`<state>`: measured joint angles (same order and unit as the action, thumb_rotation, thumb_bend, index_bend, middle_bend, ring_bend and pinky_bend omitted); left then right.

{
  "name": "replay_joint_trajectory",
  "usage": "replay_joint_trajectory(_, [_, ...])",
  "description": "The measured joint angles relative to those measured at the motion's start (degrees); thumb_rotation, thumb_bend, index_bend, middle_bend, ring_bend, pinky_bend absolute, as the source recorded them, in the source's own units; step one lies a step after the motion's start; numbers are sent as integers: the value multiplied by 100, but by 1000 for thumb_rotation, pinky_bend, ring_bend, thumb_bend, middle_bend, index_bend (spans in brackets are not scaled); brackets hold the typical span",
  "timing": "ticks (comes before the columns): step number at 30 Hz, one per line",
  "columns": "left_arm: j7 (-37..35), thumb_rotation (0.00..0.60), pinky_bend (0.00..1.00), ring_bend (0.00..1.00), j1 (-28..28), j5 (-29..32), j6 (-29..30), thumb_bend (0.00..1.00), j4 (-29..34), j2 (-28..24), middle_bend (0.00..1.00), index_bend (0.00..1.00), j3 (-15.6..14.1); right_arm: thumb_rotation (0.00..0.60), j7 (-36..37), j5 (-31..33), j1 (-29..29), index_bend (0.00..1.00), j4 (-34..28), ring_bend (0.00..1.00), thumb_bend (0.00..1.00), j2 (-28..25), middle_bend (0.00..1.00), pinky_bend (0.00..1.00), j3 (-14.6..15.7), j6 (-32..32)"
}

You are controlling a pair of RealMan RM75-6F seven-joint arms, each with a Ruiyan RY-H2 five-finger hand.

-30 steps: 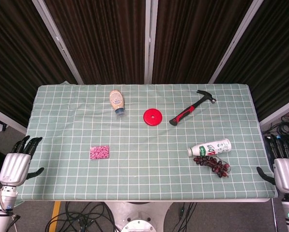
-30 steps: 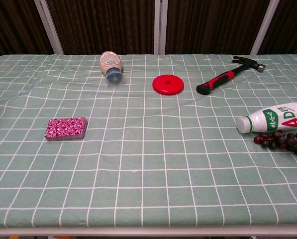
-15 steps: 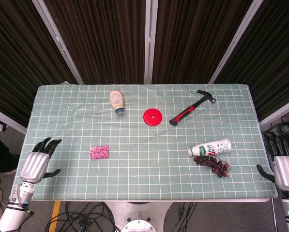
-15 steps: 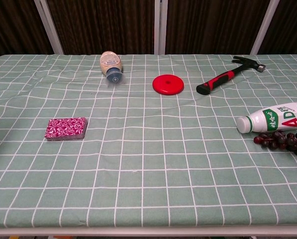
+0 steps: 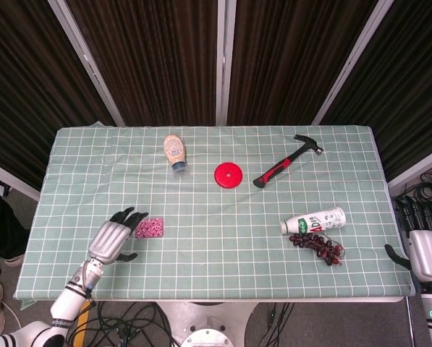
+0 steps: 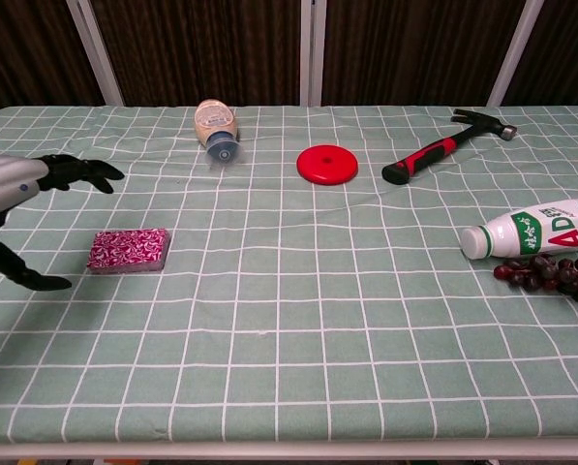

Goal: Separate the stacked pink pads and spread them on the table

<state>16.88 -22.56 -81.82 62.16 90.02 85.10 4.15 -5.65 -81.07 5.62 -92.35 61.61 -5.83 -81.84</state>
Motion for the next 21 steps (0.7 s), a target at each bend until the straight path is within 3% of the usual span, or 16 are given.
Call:
replay_joint_trajectory(14, [410, 600, 199, 71, -553, 950, -556, 121, -578, 662, 227, 134, 297, 600, 46, 152, 20, 0, 151, 0, 144, 50, 0, 0, 16, 134])
replay_joint_trajectory(21, [418, 600, 200, 71, -683, 1174, -615, 159, -809, 755, 245, 137, 342, 600, 63, 214, 38, 0, 246, 0, 144, 115, 0, 0, 26, 213])
